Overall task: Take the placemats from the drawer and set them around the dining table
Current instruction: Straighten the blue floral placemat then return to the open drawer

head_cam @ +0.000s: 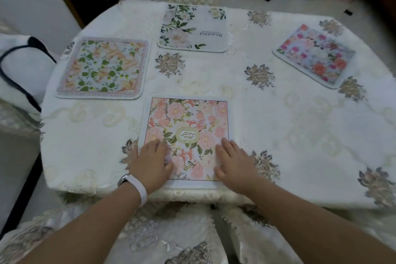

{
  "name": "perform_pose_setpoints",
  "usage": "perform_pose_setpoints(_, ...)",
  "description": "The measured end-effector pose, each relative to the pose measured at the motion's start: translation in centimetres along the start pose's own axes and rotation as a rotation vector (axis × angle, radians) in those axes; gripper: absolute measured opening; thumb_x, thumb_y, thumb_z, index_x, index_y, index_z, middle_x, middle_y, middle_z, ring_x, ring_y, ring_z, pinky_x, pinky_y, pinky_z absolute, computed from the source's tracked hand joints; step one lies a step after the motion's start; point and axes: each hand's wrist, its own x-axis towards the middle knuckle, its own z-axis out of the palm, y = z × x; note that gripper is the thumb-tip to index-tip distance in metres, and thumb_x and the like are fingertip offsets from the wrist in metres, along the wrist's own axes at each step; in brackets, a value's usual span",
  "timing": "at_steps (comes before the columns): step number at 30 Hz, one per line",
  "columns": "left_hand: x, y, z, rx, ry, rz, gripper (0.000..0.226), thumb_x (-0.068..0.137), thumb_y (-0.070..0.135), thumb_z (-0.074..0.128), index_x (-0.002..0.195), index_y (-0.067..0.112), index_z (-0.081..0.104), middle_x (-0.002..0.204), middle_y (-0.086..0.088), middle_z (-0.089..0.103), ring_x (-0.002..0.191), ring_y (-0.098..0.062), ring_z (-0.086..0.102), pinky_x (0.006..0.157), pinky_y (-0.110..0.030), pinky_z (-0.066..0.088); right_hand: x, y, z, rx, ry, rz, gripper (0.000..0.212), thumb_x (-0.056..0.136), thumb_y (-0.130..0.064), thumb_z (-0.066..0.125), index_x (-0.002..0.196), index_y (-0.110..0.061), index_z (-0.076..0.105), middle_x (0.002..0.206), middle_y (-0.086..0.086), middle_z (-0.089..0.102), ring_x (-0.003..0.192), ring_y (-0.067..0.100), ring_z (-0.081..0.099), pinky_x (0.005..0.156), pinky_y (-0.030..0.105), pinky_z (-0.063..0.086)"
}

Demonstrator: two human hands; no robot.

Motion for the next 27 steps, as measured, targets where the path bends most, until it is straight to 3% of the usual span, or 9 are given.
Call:
perform_pose_setpoints(2,-0.4,2.2,-0.4,-0.149,0.018,-0.027,0.048,0.09,0.037,0.047,0.134,0.02,0.047,0.131,-0.002,0.056,0.117,-0.023,0.053,0.104,-0.045,0.037,-0.9,0.2,-1.7,0.095,-0.001,-0.003,0.05,0.096,-0.035,0.04,0.141,-0.012,0.042,0.152,0.007,0.037,0.139,0.029,0.035,0.109,0.041,0.037)
perform_pose_setpoints(3,-0.8,3.4,-0.5,-0.232,0.017,-0.04,0.048,0.092,0.037,0.047,0.136,0.019,0.047,0.129,-0.002,0.058,0.113,-0.023,0.055,0.098,-0.041,0.043,-1.5,0.6,-2.6,0.161,-0.001,0.013,0.047,0.097,-0.035,0.041,0.139,-0.014,0.046,0.146,0.003,0.044,0.134,0.025,0.042,0.105,0.04,0.041)
perform_pose_setpoints(7,-2.6,8.0,0.3,-0.392,-0.026,-0.021,0.044,0.094,0.043,0.048,0.134,0.026,0.049,0.126,0.007,0.056,0.109,-0.015,0.054,0.092,-0.036,0.047,-4.7,5.0,-5.4,0.316,0.016,0.094,0.05,0.099,-0.039,0.043,0.147,-0.023,0.041,0.149,-0.002,0.044,0.132,0.019,0.045,0.106,0.038,0.04)
perform_pose_setpoints(11,-3.4,14.0,0.3,-0.529,-0.059,-0.012,0.043,0.096,0.031,0.052,0.138,0.026,0.045,0.131,0.013,0.045,0.124,-0.014,0.046,0.102,-0.035,0.041,-8.9,12.1,-7.6,0.315,0.093,0.143,0.048,0.1,-0.042,0.043,0.146,-0.027,0.041,0.149,-0.005,0.045,0.132,0.017,0.045,0.106,0.036,0.04)
perform_pose_setpoints(16,-3.9,23.4,0.0,-0.767,-0.014,-0.054,0.032,0.094,0.026,0.058,0.125,0.031,0.052,0.126,0.01,0.055,0.12,-0.011,0.049,0.092,-0.027,0.038,-15.3,20.3,-8.3,0.279,0.15,0.134,0.046,0.102,-0.043,0.039,0.146,-0.029,0.041,0.149,-0.009,0.044,0.136,0.015,0.039,0.107,0.033,0.035)
perform_pose_setpoints(21,-5.2,32.4,0.0,-0.792,-0.04,0.036,0.033,0.093,0.027,0.06,0.125,0.034,0.053,0.128,0.012,0.054,0.122,-0.009,0.048,0.095,-0.029,0.041,-21.4,27.9,-8.8,0.311,0.208,0.16,0.046,0.101,-0.043,0.038,0.146,-0.029,0.041,0.149,-0.011,0.043,0.136,0.012,0.04,0.107,0.033,0.036)
perform_pose_setpoints(23,-5.8,35.5,-0.3,-0.705,-0.03,0.1,0.034,0.093,0.029,0.06,0.125,0.036,0.052,0.127,0.015,0.051,0.12,-0.006,0.045,0.098,-0.031,0.041,-23.4,30.5,-8.9,0.323,0.229,0.182,0.046,0.1,-0.043,0.039,0.144,-0.029,0.043,0.146,-0.012,0.046,0.131,0.012,0.043,0.104,0.033,0.039)
perform_pose_setpoints(27,-6.7,39.4,-1.1,-0.44,0.018,0.278,0.037,0.091,0.038,0.059,0.125,0.045,0.044,0.127,0.024,0.044,0.119,0.0,0.042,0.101,-0.02,0.032,-26.2,34.0,-9.4,0.323,0.254,0.207,0.047,0.099,-0.044,0.04,0.143,-0.027,0.044,0.143,-0.011,0.048,0.129,0.012,0.043,0.099,0.03,0.038)
